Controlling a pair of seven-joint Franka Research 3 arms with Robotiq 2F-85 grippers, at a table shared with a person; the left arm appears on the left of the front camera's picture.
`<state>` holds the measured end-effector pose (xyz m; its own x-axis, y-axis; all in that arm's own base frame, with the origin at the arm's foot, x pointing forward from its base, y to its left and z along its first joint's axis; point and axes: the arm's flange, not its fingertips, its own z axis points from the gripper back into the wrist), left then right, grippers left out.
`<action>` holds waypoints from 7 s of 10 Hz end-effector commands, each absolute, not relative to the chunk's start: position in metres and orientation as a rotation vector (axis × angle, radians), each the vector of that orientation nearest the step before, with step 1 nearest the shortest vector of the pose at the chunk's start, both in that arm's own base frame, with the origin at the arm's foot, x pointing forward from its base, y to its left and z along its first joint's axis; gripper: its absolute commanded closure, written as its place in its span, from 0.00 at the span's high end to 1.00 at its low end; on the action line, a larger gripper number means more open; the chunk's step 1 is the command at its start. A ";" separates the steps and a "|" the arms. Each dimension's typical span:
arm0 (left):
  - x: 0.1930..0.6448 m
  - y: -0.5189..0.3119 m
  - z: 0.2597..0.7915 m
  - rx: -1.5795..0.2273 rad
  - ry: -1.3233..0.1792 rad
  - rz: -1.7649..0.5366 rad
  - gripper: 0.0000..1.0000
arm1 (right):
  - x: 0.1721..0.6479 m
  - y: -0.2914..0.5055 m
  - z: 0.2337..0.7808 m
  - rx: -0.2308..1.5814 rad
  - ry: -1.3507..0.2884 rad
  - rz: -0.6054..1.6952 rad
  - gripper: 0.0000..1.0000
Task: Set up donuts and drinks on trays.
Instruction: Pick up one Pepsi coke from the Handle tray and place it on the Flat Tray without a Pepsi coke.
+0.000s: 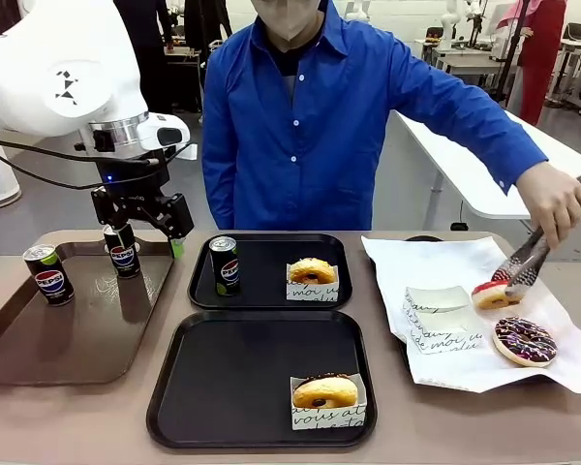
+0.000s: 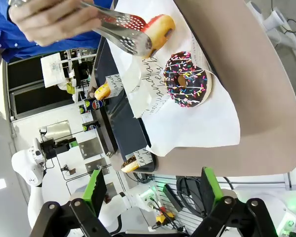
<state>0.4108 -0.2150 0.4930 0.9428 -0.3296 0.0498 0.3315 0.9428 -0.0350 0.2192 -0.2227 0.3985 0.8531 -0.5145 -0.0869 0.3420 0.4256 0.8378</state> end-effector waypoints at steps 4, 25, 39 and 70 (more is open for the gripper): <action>0.416 -0.054 0.552 -0.065 -0.120 -0.015 1.00 | 0.220 -0.223 0.399 1.013 -0.199 -0.535 1.00; 0.514 0.048 0.436 -0.033 -0.123 -0.106 1.00 | 0.220 -0.223 0.399 1.013 -0.199 -0.535 1.00; 0.511 0.043 0.386 -0.045 -0.056 -0.077 0.59 | 0.220 -0.223 0.399 1.013 -0.199 -0.535 1.00; 0.423 -0.122 0.524 -0.081 0.045 -0.487 0.58 | 0.220 -0.223 0.399 1.013 -0.199 -0.535 1.00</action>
<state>0.4294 -0.1385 0.5096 0.8963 -0.4434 -0.0069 0.4408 0.8927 -0.0940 0.2193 -0.2225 0.3986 0.8534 -0.5140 -0.0868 0.3423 0.4270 0.8370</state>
